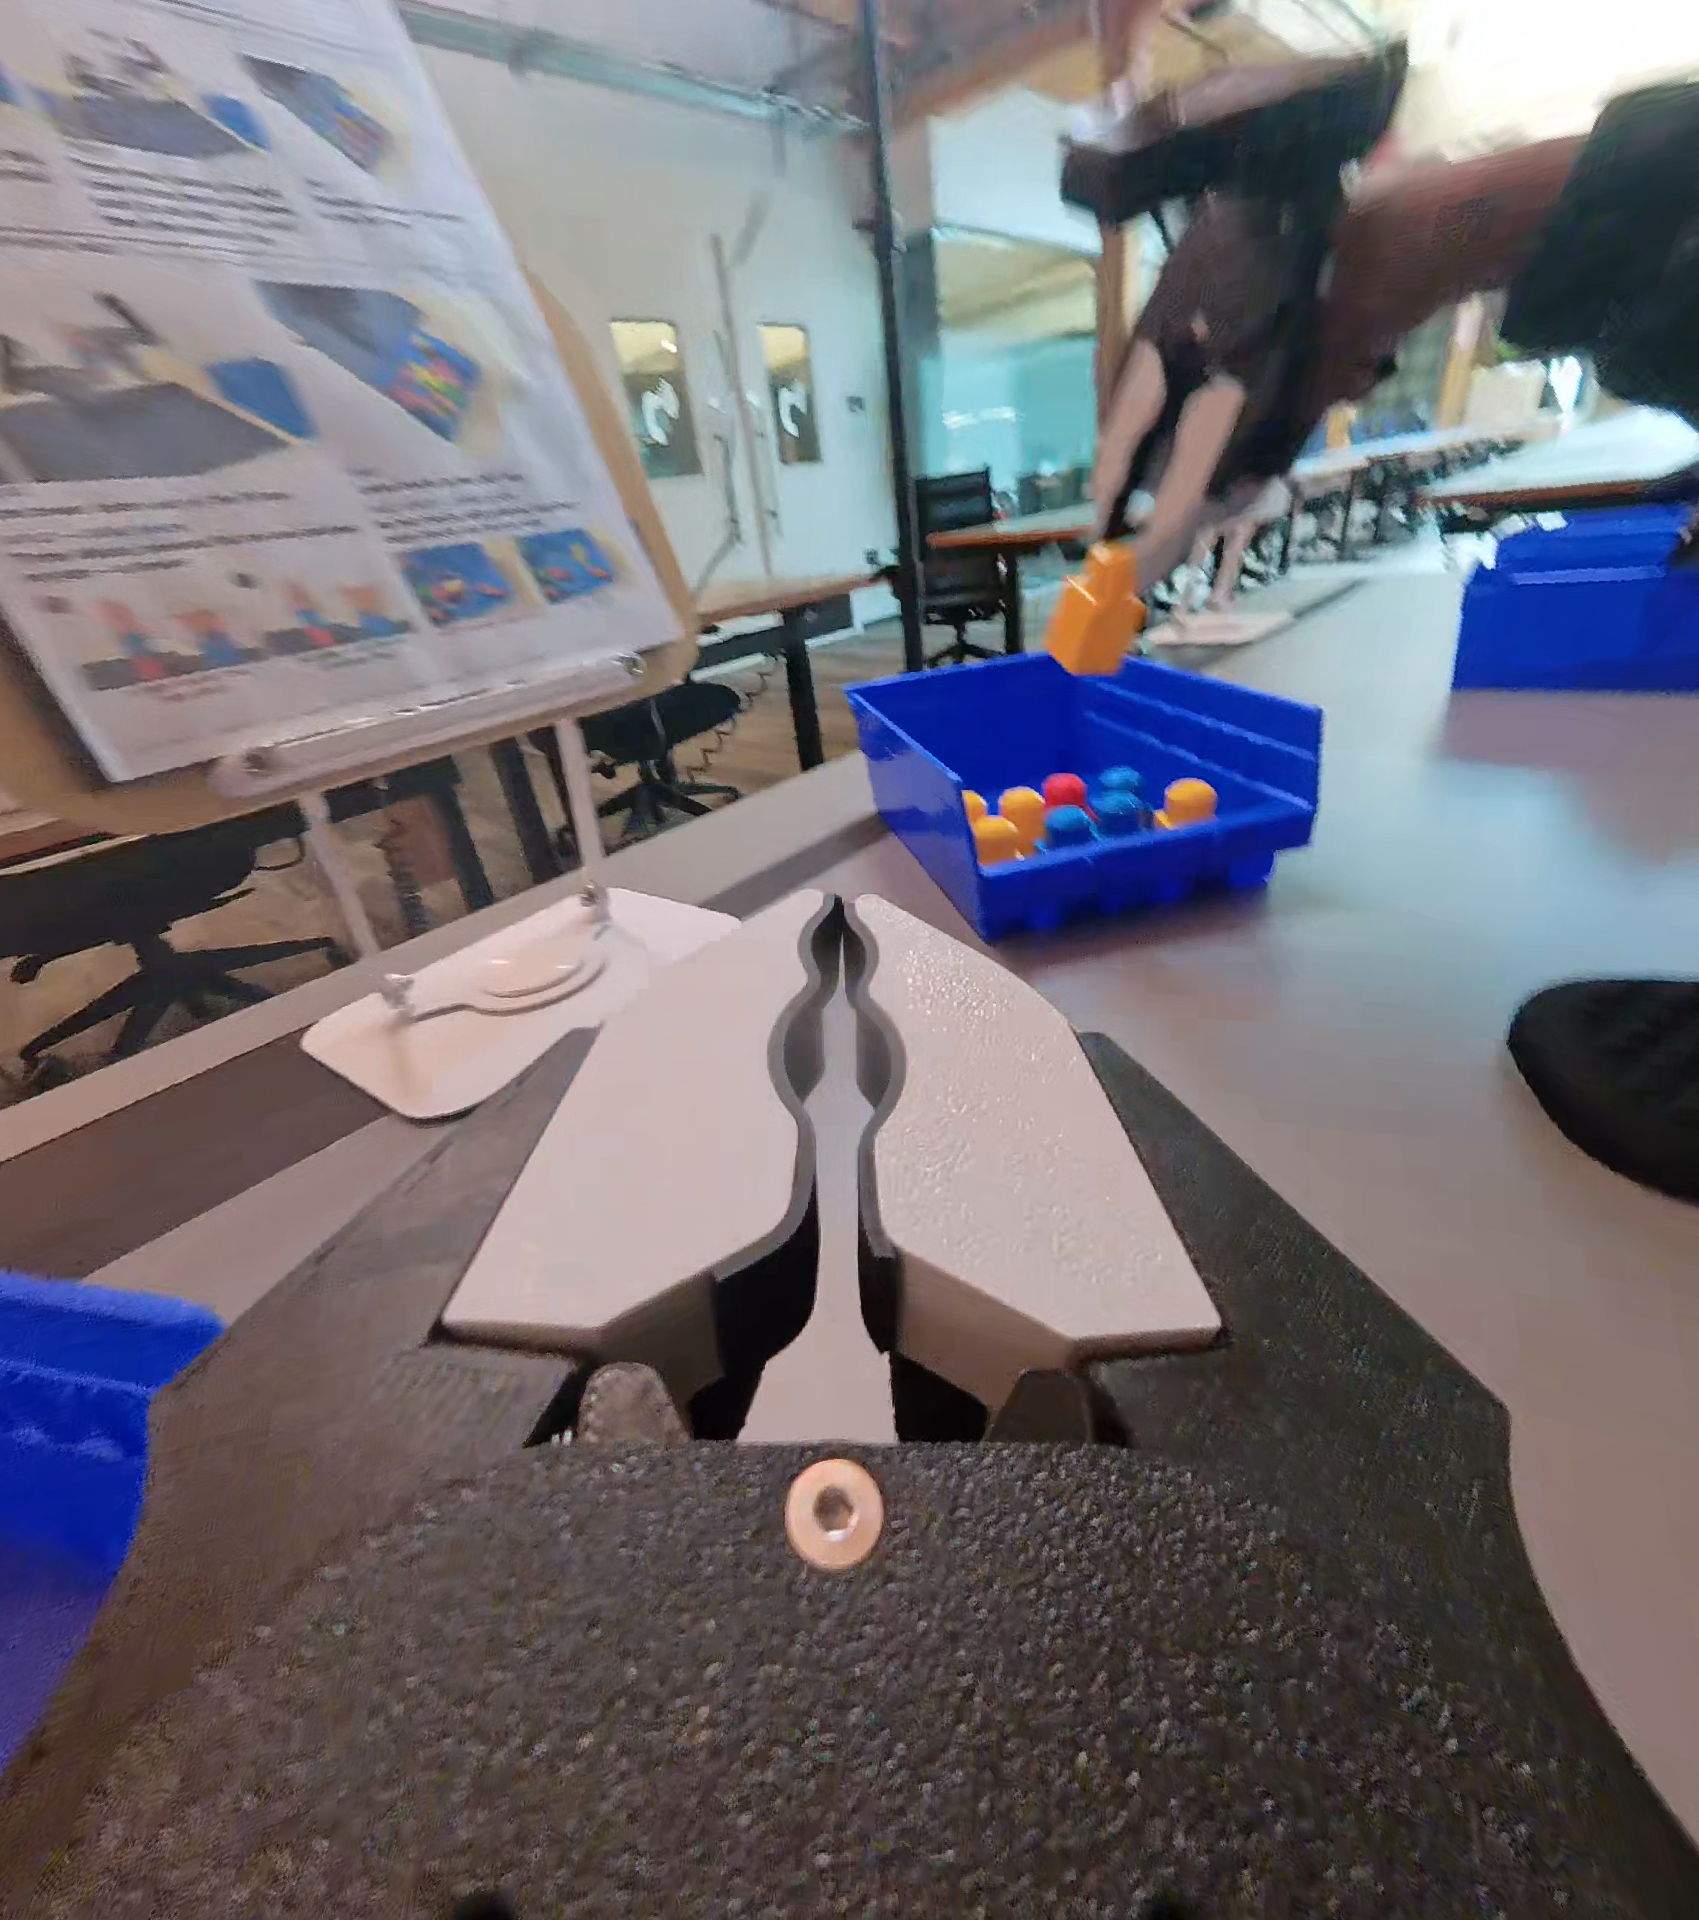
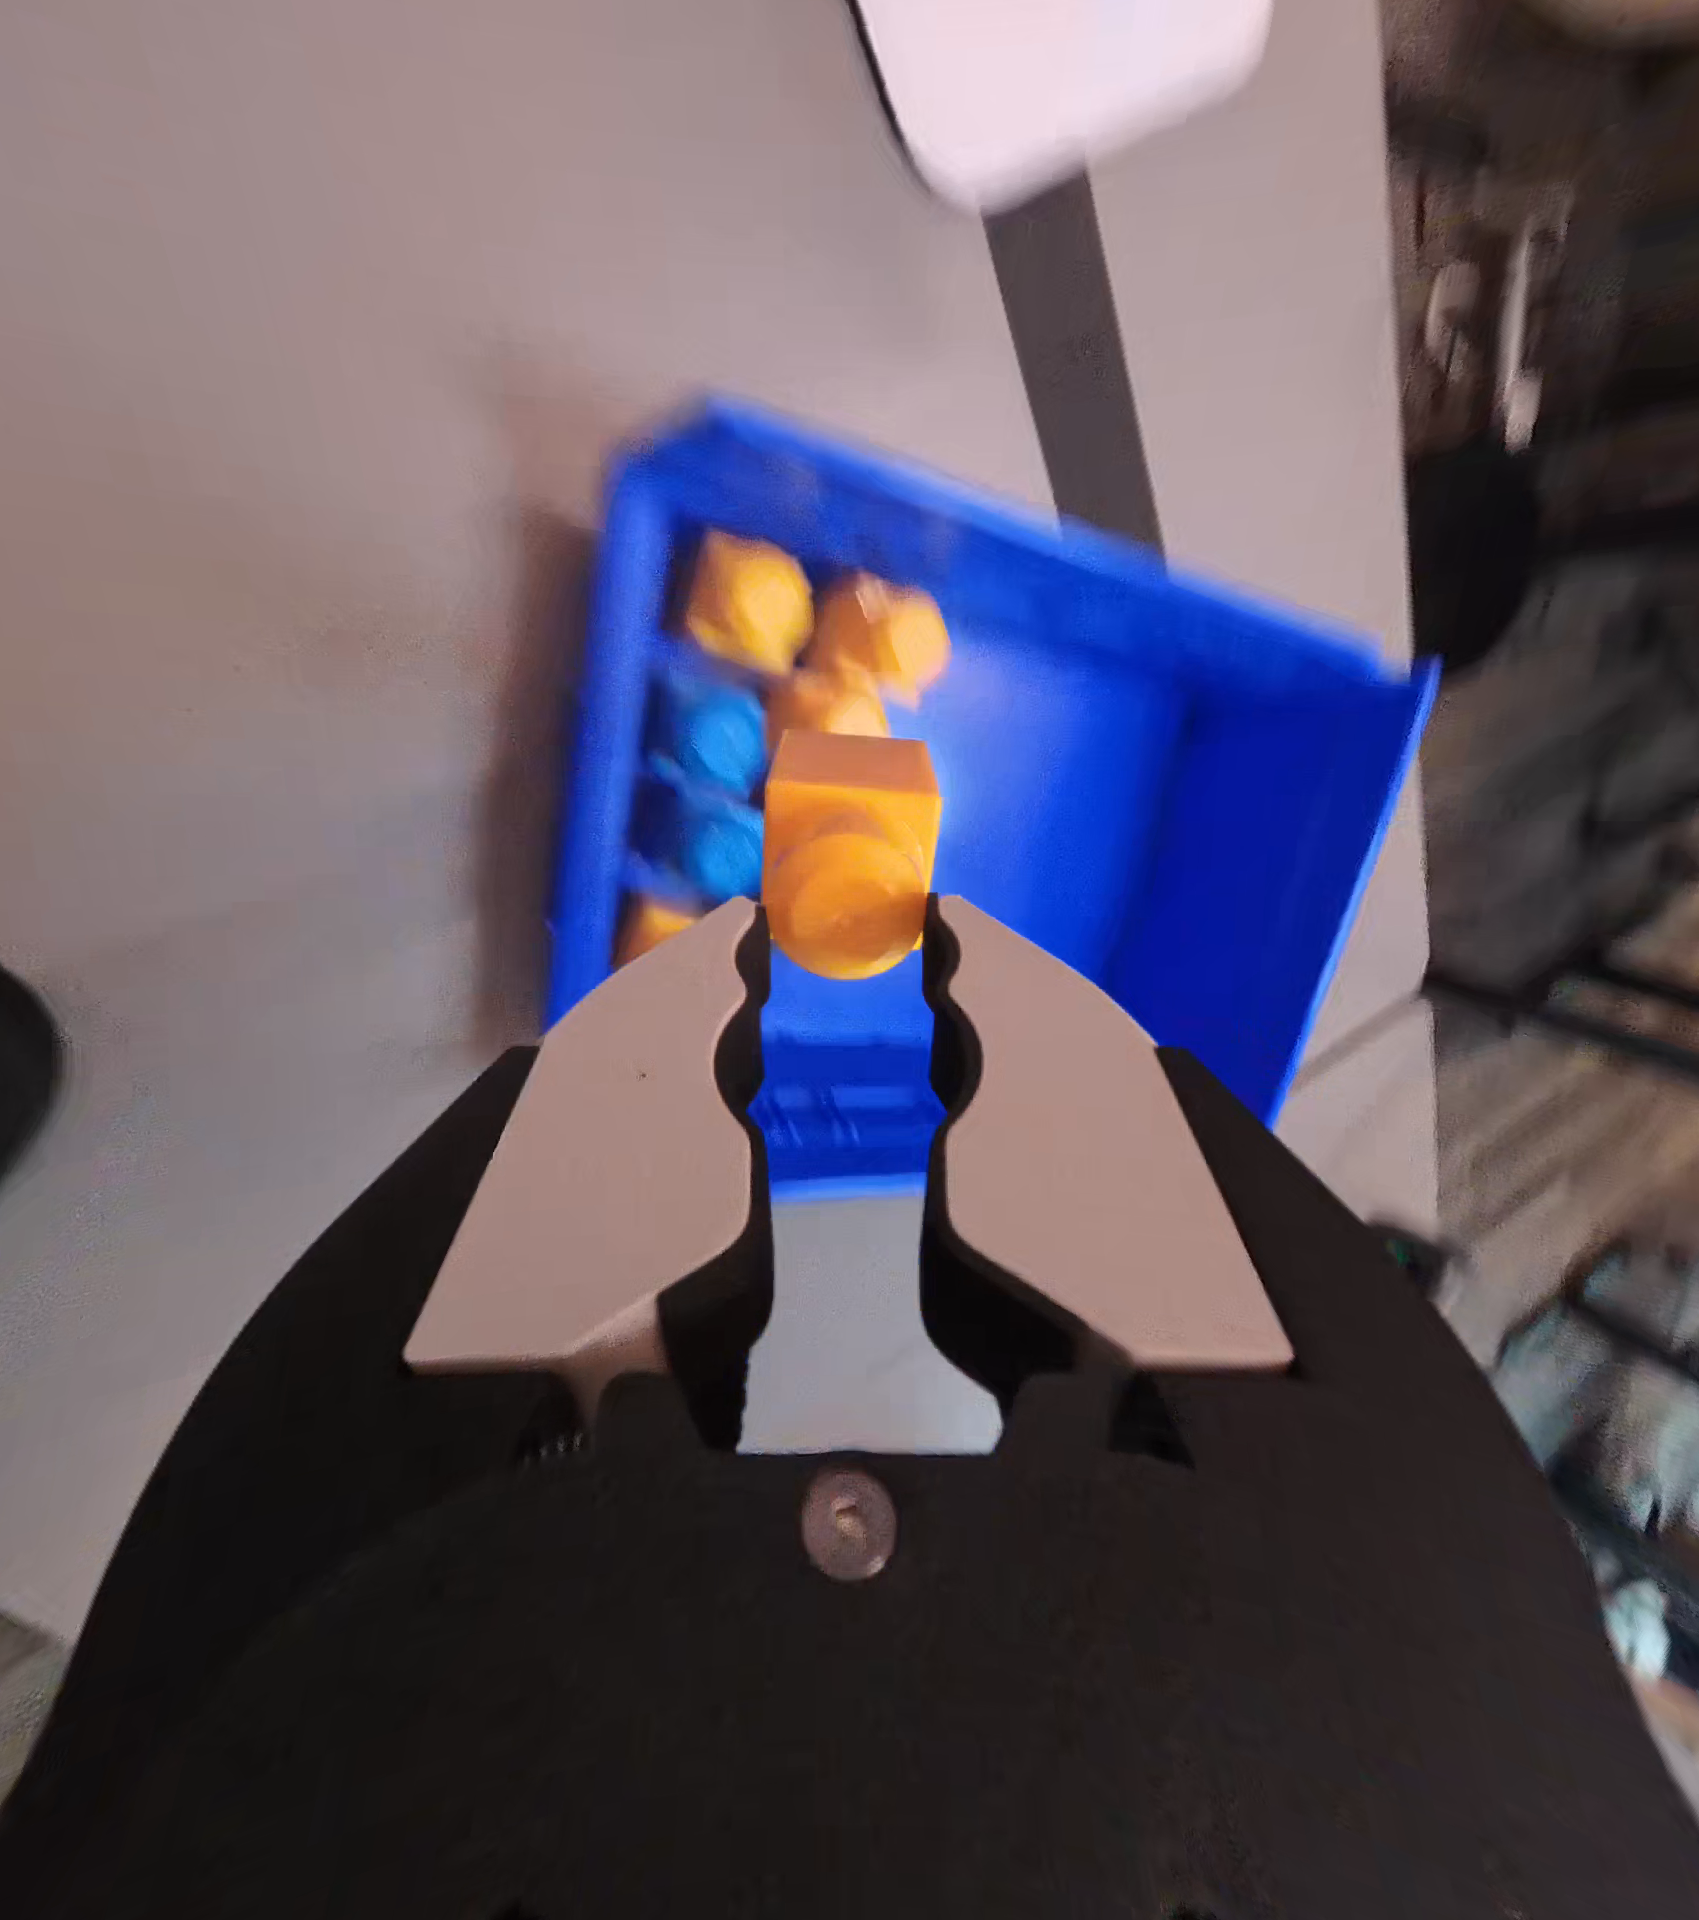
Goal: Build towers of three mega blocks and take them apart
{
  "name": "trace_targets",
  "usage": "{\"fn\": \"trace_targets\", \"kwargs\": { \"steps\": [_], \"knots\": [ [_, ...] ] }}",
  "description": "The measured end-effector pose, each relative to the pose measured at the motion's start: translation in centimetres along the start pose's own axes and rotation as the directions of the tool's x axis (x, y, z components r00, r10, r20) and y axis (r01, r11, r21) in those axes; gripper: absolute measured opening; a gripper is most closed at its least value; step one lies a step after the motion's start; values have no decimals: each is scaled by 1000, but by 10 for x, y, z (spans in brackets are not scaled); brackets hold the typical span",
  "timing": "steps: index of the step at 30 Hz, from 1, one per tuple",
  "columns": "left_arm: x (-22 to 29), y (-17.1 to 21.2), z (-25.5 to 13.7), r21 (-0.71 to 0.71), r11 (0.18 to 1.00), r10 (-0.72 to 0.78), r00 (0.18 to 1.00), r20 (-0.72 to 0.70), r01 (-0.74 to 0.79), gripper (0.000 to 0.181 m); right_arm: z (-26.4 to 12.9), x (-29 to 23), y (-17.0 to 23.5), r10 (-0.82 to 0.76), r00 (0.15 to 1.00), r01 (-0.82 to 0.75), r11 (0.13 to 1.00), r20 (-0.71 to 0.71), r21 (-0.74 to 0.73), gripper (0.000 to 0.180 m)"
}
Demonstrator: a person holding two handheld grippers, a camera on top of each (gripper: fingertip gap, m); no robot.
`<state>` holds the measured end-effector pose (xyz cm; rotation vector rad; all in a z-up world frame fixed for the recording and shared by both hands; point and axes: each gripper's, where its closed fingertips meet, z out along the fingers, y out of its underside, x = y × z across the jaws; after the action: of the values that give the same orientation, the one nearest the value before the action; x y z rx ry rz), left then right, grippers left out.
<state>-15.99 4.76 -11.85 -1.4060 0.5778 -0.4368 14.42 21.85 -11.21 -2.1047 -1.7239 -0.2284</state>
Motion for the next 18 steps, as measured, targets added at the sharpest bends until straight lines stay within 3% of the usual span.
{"fn": "trace_targets", "kwargs": {
  "steps": [4,7,13,18],
  "knots": [
    [-19,-1,-4,19,999,-32,997,77,31,0,45,25,80,176,984,-168,965,24,-202,28],
    [-21,2,-3,7,1000,-26,996,87,26,0,78,15,109,249,965,-217,936,88,-276,28],
    [-18,11,1,-23,1000,-14,997,70,16,0,100,-13,99,287,934,-227,936,211,-268,29],
    [-16,11,1,-28,1000,-8,998,61,10,0,110,-26,104,266,935,-177,923,233,-341,29]
  ]
}}
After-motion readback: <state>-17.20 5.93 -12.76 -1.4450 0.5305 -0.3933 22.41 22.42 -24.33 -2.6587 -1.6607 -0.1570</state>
